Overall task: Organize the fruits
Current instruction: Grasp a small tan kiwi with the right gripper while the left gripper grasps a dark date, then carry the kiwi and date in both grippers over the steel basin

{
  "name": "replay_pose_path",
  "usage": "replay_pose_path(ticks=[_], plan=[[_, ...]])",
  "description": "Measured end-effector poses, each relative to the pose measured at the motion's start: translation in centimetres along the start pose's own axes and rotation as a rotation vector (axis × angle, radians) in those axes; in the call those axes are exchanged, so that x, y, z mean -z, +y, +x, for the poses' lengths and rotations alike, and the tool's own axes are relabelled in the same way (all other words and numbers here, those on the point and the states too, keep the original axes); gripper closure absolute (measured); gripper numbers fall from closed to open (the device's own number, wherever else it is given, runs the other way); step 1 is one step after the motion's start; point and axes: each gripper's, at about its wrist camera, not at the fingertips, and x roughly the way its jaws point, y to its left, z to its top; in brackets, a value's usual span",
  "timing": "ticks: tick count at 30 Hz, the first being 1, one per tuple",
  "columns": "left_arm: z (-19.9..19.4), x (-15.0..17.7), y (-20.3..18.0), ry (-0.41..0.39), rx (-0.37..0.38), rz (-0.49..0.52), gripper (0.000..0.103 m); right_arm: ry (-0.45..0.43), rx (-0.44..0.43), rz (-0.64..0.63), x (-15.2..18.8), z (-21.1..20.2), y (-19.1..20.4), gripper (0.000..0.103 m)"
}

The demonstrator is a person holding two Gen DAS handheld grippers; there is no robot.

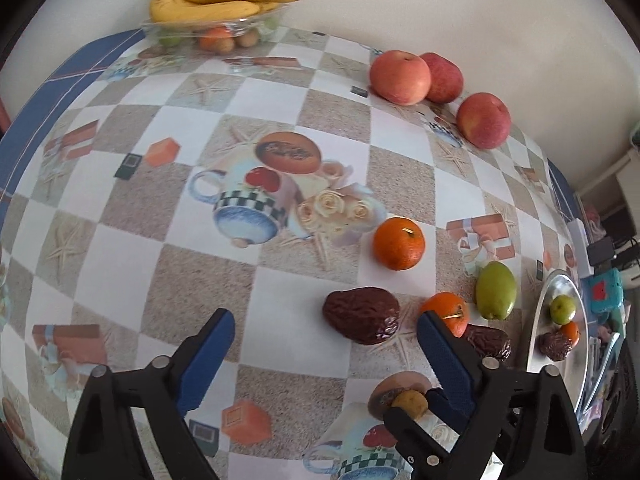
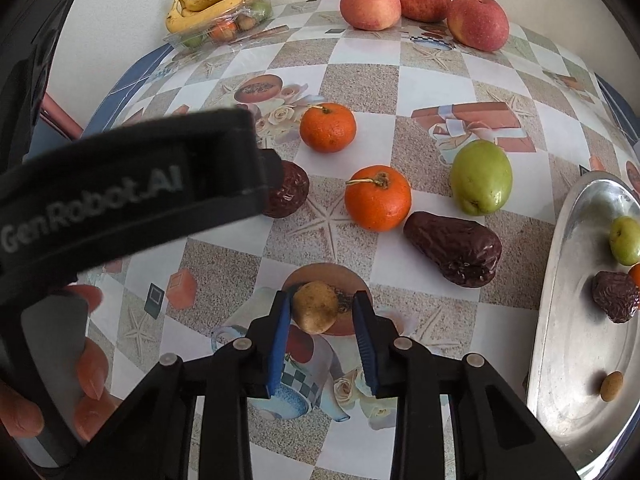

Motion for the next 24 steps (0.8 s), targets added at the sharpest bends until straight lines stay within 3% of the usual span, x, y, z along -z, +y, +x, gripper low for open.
replay_pose_path(ticks=[3, 6, 10, 15, 24], plan=[[0.9, -0.2, -0.3, 0.013, 0.032, 0.006, 0.018, -0.003, -0.005, 0.007, 0.0, -0.3, -0.3, 0.078], [1.7, -0.3, -0.8, 0.019, 0.050, 0.013, 0.026, -0.007, 0.005, 0.016, -0.1, -0.4, -0.6, 0.078], [2.0, -0.1, -0.9, 0.028, 0.057, 0.022, 0.054, -0.006, 0.001, 0.045, -0.2, -0.6, -1.7, 0.078], [1.4, -0.1, 0.1, 0.036, 0.033, -0.028, 0.054, -0.028, -0.006, 0.092, -0.3, -1.3, -3.1, 0.078], [-1.0, -0.7, 3.4, -0.025, -0.011, -0.170, 0.054, -0.108, -0.032, 0.168, 0.0, -4.3, -5.6, 0.078]])
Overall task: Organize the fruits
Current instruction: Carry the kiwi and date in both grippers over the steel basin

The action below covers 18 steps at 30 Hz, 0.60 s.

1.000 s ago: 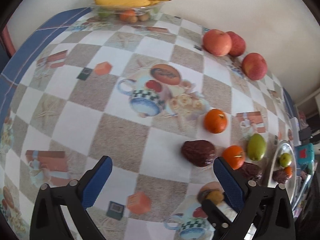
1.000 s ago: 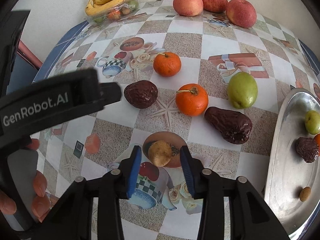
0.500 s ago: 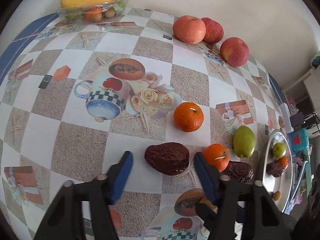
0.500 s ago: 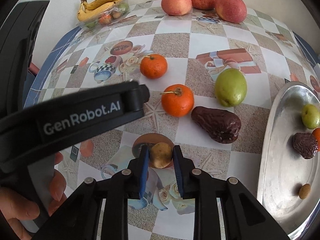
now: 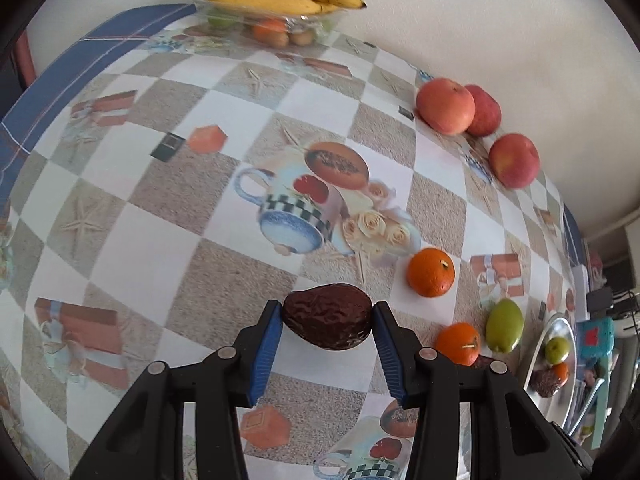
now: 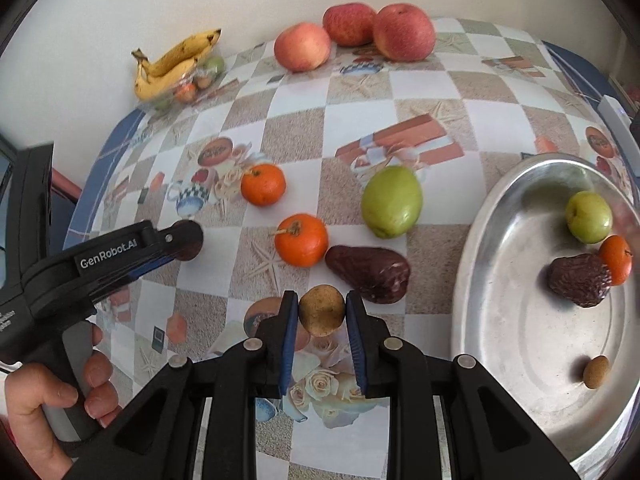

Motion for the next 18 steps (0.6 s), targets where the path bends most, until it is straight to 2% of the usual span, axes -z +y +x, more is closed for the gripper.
replay_pose_path(ticks=[7, 10, 13, 18], plan=[[-2.6, -0.5, -0.7, -0.076, 0.010, 0.015, 0.054, -0.076, 0.033, 0.075, -0.8, -2.5, -2.8, 0.078], [-3.3, -0.4, -1.8, -0.093, 0.026, 0.044, 0.054, -0.096, 0.080, 0.107, -0.7, -3.7, -4.5, 0.078], [-3.9, 0.2, -3.5, -0.100, 0.046, 0.092, 0.054, -0.114, 0.137, 0.137, -0.8, -4.6, -6.1, 0.078], [-4.0, 1.6, -7.1, -0.097, 0.066, 0.191, 0.054, -0.131, 0.176, 0.193, -0.6, -5.4, -8.3, 0.078]])
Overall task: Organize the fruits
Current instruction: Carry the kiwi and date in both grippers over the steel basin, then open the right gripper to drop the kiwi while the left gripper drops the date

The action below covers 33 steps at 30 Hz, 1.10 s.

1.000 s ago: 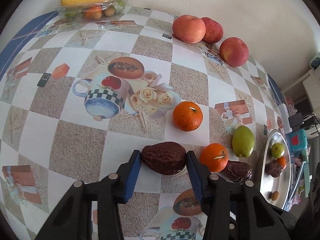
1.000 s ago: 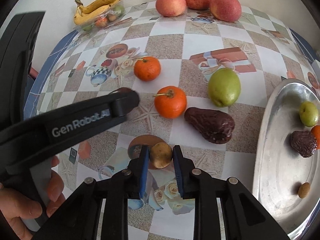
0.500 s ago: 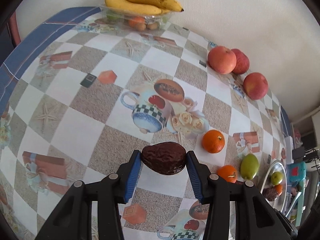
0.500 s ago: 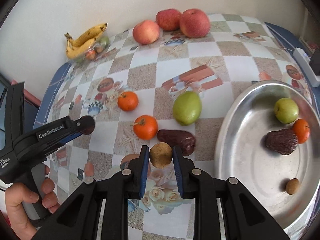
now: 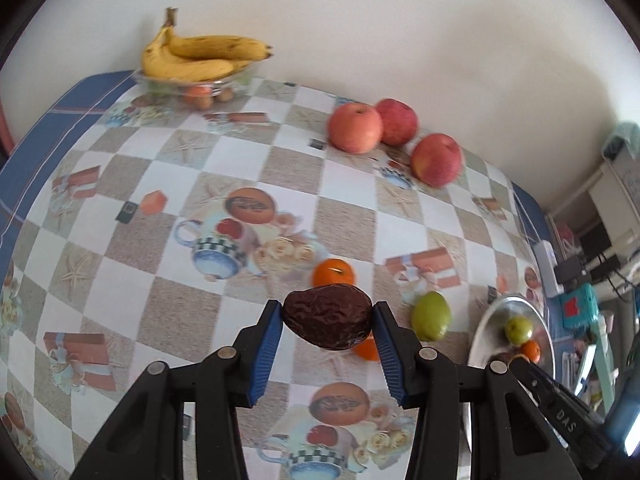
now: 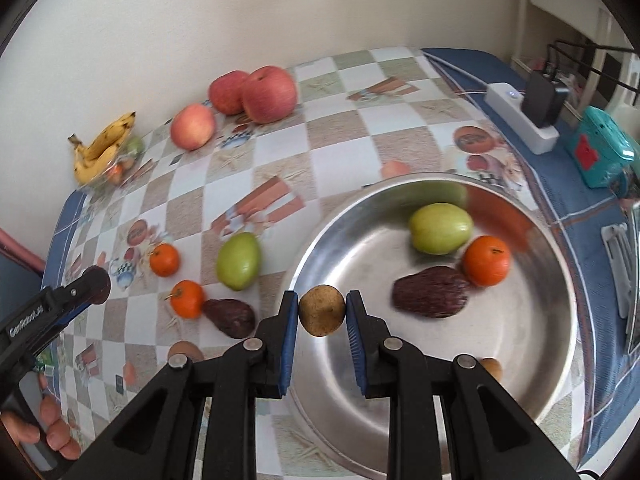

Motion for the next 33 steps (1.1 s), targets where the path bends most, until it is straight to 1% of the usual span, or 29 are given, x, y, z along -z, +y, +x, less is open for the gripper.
replay_pose_path(ticks=[7, 12, 15, 17, 20, 23, 30, 33], plan=[[0.4, 2.0, -6.0, 0.029, 0.064, 0.156, 0.054, -0.015, 0.022, 0.048, 0.0, -0.7, -2.3, 0.078], [0.4, 4.2, -11.1, 0.032, 0.124, 0.325, 0.054, -0.029, 0.033, 0.078, 0.0, -1.3, -3.7, 0.078], [0.6, 5.9, -13.5, 0.031, 0.139, 0.414, 0.054, -0.040, 0.028, 0.105, 0.1, -1.7, -4.7, 0.077], [0.9, 6.7, -14.6, 0.033, 0.149, 0.454, 0.054, -0.041, 0.028, 0.117, 0.1, -1.9, -5.2, 0.077], [1.1, 7.4, -15.6, 0.035, 0.161, 0.491, 0.054, -0.037, 0.027, 0.131, 0.3, -1.8, -5.8, 0.077], [1.2, 7.9, -16.2, 0.026, 0.158, 0.525, 0.054, -0.035, 0.024, 0.136, 0.3, -1.8, -6.0, 0.077], [1.5, 8.3, -16.4, 0.034, 0.161, 0.543, 0.053, -0.017, 0.018, 0.124, 0.4, -1.4, -5.8, 0.077], [1.6, 8.2, -16.3, 0.044, 0.163, 0.541, 0.049, -0.006, 0.026, 0.125, 0.4, -1.1, -5.8, 0.077]])
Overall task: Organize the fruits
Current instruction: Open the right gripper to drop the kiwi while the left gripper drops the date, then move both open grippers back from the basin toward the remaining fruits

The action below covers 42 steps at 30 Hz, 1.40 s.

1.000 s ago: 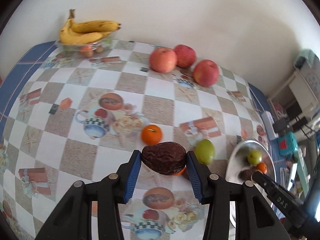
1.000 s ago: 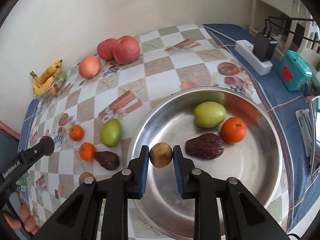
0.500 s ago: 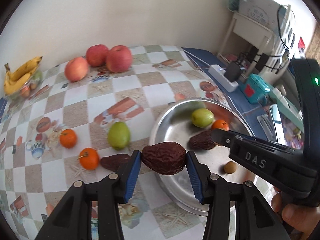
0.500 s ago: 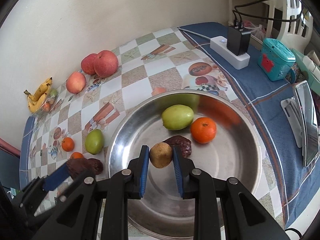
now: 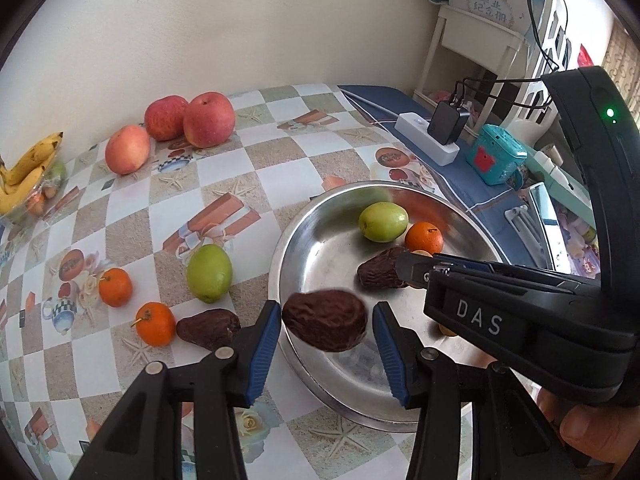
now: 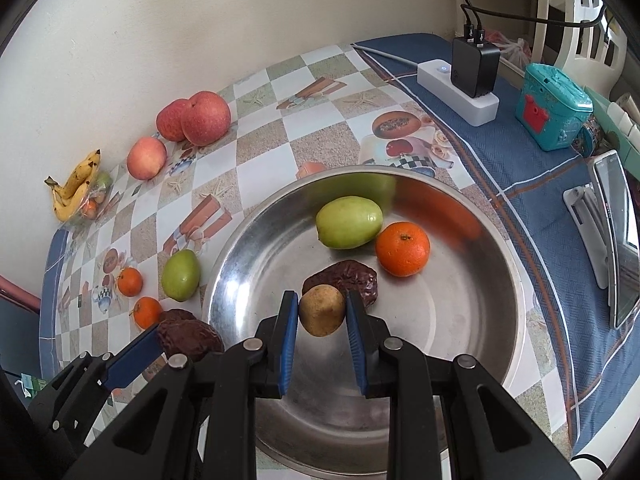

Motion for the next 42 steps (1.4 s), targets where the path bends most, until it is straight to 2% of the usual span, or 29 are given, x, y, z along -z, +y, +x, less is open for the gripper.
replay_pose_path(ticks=[2, 9, 11, 12, 13, 15, 18, 24, 29, 37, 42], plan=[[0.1, 0.0, 0.0, 0.003, -0.001, -0.001, 0.045, 0.007, 0.002, 0.001, 0.0, 0.1, 0.0, 0.077], [0.2, 0.1, 0.4, 0.012, -0.007, -0.012, 0.044, 0.019, 0.010, 0.014, 0.1, 0.4, -0.3, 0.075], [0.2, 0.1, 0.7, 0.018, -0.013, -0.023, 0.044, 0.021, 0.013, 0.016, 0.1, 0.5, -0.3, 0.068], [0.3, 0.0, 0.9, 0.022, -0.020, -0.031, 0.043, 0.021, 0.014, 0.017, 0.1, 0.5, -0.3, 0.058], [0.3, 0.0, 1.2, 0.025, -0.028, -0.041, 0.041, 0.020, 0.014, 0.018, 0.1, 0.5, -0.3, 0.054], [0.5, 0.0, 2.0, 0.034, -0.041, -0.075, 0.039, 0.019, 0.016, 0.018, 0.1, 0.5, -0.3, 0.052], [0.6, 0.1, 3.5, 0.049, -0.072, -0.136, 0.037, 0.023, 0.024, 0.020, 0.1, 0.6, -0.4, 0.044], [0.7, 0.6, 7.7, 0.090, -0.181, -0.292, 0.029, 0.028, 0.024, 0.024, 0.1, 0.8, -0.4, 0.044], [-0.5, 1.0, 11.6, 0.079, -0.291, -0.409, 0.026, 0.034, 0.020, 0.004, 0.2, 0.9, 0.1, 0.044], [-2.1, 2.1, 16.5, 0.077, -0.357, -0.562, 0.021, 0.033, -0.011, -0.078, 0.5, 0.8, 2.7, 0.044], [-2.8, 2.4, 17.8, 0.061, -0.394, -0.598, 0.020, 0.030, -0.033, -0.136, 0.8, 0.6, 4.5, 0.044]])
